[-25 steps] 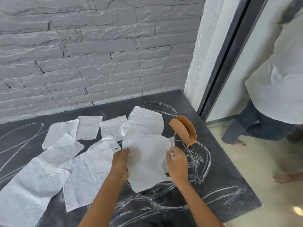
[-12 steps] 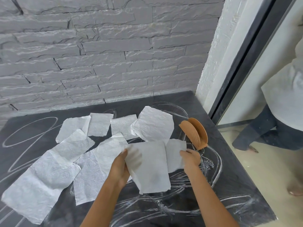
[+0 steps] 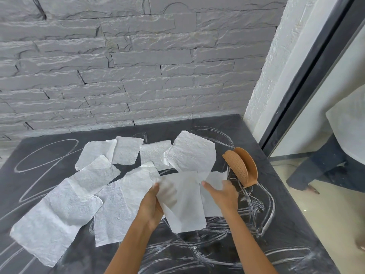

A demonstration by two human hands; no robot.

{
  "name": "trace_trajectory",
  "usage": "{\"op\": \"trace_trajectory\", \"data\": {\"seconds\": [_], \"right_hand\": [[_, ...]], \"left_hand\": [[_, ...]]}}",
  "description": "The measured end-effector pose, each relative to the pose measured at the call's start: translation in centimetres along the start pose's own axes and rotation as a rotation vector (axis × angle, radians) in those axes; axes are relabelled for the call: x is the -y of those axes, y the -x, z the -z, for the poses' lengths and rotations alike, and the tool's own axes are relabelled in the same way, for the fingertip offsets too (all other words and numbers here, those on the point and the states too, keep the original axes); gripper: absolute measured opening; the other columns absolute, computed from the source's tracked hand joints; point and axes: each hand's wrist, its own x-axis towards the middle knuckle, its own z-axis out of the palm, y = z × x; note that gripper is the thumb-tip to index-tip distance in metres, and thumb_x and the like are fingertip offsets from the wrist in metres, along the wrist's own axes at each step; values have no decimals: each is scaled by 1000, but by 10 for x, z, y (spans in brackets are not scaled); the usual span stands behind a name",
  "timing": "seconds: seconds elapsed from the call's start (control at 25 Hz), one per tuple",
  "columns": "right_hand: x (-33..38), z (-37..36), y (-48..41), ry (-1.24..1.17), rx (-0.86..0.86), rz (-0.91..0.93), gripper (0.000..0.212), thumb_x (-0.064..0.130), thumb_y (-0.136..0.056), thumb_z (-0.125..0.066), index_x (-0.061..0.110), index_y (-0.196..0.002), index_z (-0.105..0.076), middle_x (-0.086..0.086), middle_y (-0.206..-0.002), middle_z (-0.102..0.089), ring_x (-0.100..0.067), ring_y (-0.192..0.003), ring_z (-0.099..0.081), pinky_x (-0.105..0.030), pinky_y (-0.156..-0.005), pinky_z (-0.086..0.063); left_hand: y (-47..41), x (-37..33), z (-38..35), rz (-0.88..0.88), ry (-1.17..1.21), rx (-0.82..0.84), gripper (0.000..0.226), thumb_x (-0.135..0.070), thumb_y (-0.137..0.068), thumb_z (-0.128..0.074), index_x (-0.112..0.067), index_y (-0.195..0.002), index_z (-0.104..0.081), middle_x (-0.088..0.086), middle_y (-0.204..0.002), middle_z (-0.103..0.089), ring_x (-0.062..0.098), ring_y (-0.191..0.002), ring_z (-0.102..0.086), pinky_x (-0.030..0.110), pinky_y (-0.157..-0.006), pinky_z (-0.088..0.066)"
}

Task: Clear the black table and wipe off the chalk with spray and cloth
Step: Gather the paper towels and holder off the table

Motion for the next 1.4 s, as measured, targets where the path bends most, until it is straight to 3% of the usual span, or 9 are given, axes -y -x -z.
{"op": "trace_trajectory", "data": {"seconds": [0.12, 0.32, 0.6, 0.84, 0.96, 1.08, 1.2, 1.28, 1.4], "right_hand": [[-13, -17, 1, 244, -137, 1, 87, 50, -72, -73, 6, -134, -32, -15, -139, -39, -33, -126, -39, -48, -97, -40], [-23, -8, -9, -116, -264, -16, 30, 5, -89, -57, -2, -118, -53, -24, -115, -60, -38, -102, -59, -45, -79, -50], [40, 9, 35, -208, -335, 565, 5, 13, -85, -64, 13, -90, -66, 1, -96, -64, -11, -83, -57, -26, -75, -49], [59, -36, 76, 56, -133, 1124, 5, -3, -76, -68, -2, -79, -64, -17, -112, -67, -29, -107, -63, -37, -86, -54], [56, -53, 79, 17, 99, 1067, 21, 8, -88, -57, -1, -106, -63, -14, -125, -60, -24, -125, -50, -25, -106, -37], [58, -52, 63, -97, 365, 1004, 30, 32, -91, -49, 13, -109, -63, 0, -123, -61, -8, -123, -47, -12, -105, -28], [56, -47, 16, -208, 190, 822, 23, 24, -92, -52, 12, -107, -64, -1, -120, -63, -12, -115, -55, -25, -102, -39], [51, -46, -27, -17, 74, 750, 26, 12, -93, -51, 7, -116, -61, -7, -130, -57, -21, -124, -50, -30, -107, -36], [37, -49, -80, 408, 192, 747, 39, 17, -97, -48, 8, -135, -47, -6, -148, -39, -21, -139, -29, -33, -112, -25]], "left_hand": [[-2, 4, 0, 2, -1, -16, 39, -29, -99, -36, -4, -122, -56, 17, -114, -65, 30, -100, -63, 45, -86, -50], [-7, 2, 2, 2, 18, -13, 37, -28, -99, -36, -4, -116, -58, 18, -114, -64, 30, -101, -62, 47, -92, -46], [-7, -8, -8, -62, -10, 3, 34, -26, -98, -38, -4, -113, -61, 14, -108, -68, 25, -97, -65, 36, -80, -51], [-5, -17, -19, -65, 116, 117, 42, -35, -97, -38, -4, -113, -62, 9, -96, -73, 16, -87, -70, 26, -70, -58], [-5, -25, -18, -82, 30, 89, 42, -44, -91, -49, -8, -98, -71, 8, -92, -73, 16, -86, -70, 26, -71, -55], [-8, -28, -12, -187, -88, -19, 29, -17, -96, -43, -2, -91, -67, 14, -88, -71, 17, -75, -71, 25, -62, -56], [-9, -33, -1, -222, -38, -103, 28, -14, -97, -38, -4, -98, -64, 8, -87, -74, 18, -79, -70, 31, -69, -53], [-10, -36, 9, -226, 1, -124, 27, -16, -98, -39, -5, -104, -63, 8, -95, -72, 21, -90, -67, 35, -78, -51], [-12, -37, 19, -226, 24, -120, 32, -21, -98, -39, -3, -115, -58, 13, -110, -67, 26, -103, -62, 38, -85, -48]]}}
